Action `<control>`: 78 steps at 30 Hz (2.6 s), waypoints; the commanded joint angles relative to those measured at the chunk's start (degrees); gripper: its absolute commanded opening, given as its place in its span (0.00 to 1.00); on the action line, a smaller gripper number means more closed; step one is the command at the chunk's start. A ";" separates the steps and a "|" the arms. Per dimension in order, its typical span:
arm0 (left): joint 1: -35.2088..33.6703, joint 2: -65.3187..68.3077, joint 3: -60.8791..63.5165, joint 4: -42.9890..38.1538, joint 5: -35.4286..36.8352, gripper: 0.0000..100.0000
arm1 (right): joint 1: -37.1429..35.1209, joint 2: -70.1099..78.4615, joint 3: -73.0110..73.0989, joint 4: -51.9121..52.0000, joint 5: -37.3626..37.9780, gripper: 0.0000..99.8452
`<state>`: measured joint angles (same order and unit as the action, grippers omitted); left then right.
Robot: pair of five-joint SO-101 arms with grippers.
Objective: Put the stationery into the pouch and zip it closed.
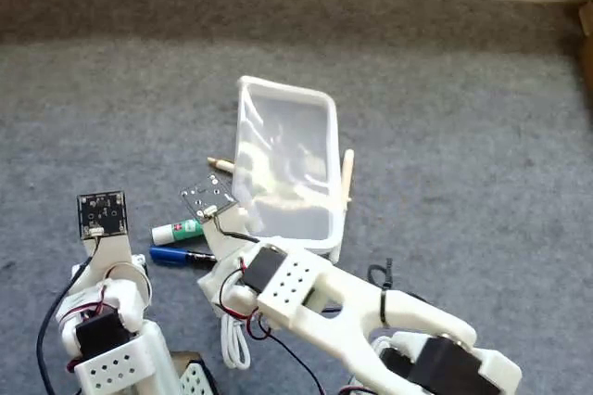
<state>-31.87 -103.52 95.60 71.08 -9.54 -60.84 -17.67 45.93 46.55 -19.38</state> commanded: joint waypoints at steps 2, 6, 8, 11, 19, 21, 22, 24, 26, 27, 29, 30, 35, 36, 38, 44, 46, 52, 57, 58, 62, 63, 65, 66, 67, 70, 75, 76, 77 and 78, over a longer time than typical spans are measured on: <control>-0.75 -0.48 -1.71 -1.05 0.26 0.01 | -0.66 4.44 -3.82 -3.74 -0.53 0.13; -0.75 -0.48 -1.71 -1.14 0.26 0.01 | -0.92 8.04 -4.00 -4.79 -0.53 0.13; -0.75 -0.48 -1.71 -1.14 0.26 0.01 | -0.92 9.36 -4.00 -6.20 -0.53 0.13; -0.75 -0.48 -1.71 -1.14 0.26 0.01 | -0.84 10.24 -4.00 -6.55 -0.53 0.13; -0.75 -0.48 -1.71 -1.14 0.26 0.01 | -0.92 10.15 -3.74 -6.20 0.00 0.01; -0.75 -0.48 -1.71 -1.14 0.26 0.01 | -0.66 10.15 -3.56 -6.11 0.09 0.01; -0.75 -0.48 -1.71 -1.14 0.26 0.01 | -0.57 10.15 -3.56 -5.23 1.41 0.01; -0.75 -0.48 -1.71 -1.14 0.26 0.01 | -0.57 10.15 -3.91 -2.33 5.54 0.01; -0.75 -0.48 -1.71 -1.14 0.26 0.01 | -0.57 10.07 -3.91 -0.04 8.18 0.01; -0.75 -0.48 -1.71 -1.14 0.26 0.01 | -0.57 10.07 -3.91 0.75 8.79 0.01; -0.75 -0.48 -1.71 -1.14 0.26 0.01 | -0.48 9.98 -3.91 2.07 8.88 0.01; -0.75 -0.48 -1.71 -1.14 0.26 0.01 | -0.48 9.27 -3.91 3.03 8.97 0.01; -0.75 -0.48 -1.71 -1.14 0.26 0.01 | 0.13 -0.48 -3.47 7.87 9.14 0.01; -0.75 -0.48 -1.71 -1.14 0.26 0.01 | 0.92 -3.12 -3.30 8.57 10.02 0.01; -0.75 -0.48 -1.71 -1.14 0.26 0.01 | 3.12 -7.78 -1.71 10.15 12.22 0.01; -0.75 -0.48 -1.10 -1.23 0.18 0.01 | 10.42 -19.30 5.41 10.77 16.53 0.01; -0.75 -0.48 -1.10 -1.32 0.18 0.01 | 12.09 -22.55 7.43 10.95 18.90 0.01; -0.75 -0.48 -1.10 -1.32 0.18 0.01 | 20.00 -29.41 9.19 17.63 24.88 0.01; -0.75 -0.48 -1.10 -1.32 0.18 0.01 | 20.44 -30.02 9.10 19.91 24.53 0.08; -0.75 -0.48 -1.10 -1.32 0.18 0.01 | 19.03 -30.02 9.10 19.91 24.44 0.11; -0.75 -0.48 -1.10 -1.32 0.18 0.01 | 12.44 -29.76 9.10 17.89 20.84 0.18; -0.75 -0.48 -1.10 -1.32 0.18 0.01 | 10.77 -29.67 9.10 17.01 20.75 0.18; -0.75 -0.48 -1.10 -1.32 0.18 0.01 | 8.40 -29.58 9.36 14.46 20.66 0.18; -0.75 -0.48 -1.10 -1.32 0.18 0.01 | 7.52 -29.58 9.45 13.23 20.66 0.18; -0.75 -0.48 -1.10 -1.32 0.18 0.01 | 6.99 -29.58 9.54 12.09 20.66 0.18; -0.75 -0.48 -1.10 -1.32 0.18 0.01 | 5.93 -29.58 9.54 8.92 20.66 0.18; -0.75 -0.48 -1.10 -1.32 0.18 0.01 | 2.95 -29.23 9.54 4.88 20.84 0.19; -0.75 -0.48 -1.10 -1.32 0.18 0.01 | 2.51 -28.35 9.54 4.62 20.84 0.19; -0.75 -0.48 -1.10 -1.32 0.18 0.01 | 2.24 -26.86 9.27 4.44 20.84 0.19; -0.75 -0.48 -1.10 -1.32 0.18 0.01 | 2.24 -25.01 9.19 4.44 20.75 0.19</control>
<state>-31.87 -103.52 95.60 71.08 -9.54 -56.97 -45.63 55.69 53.05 1.80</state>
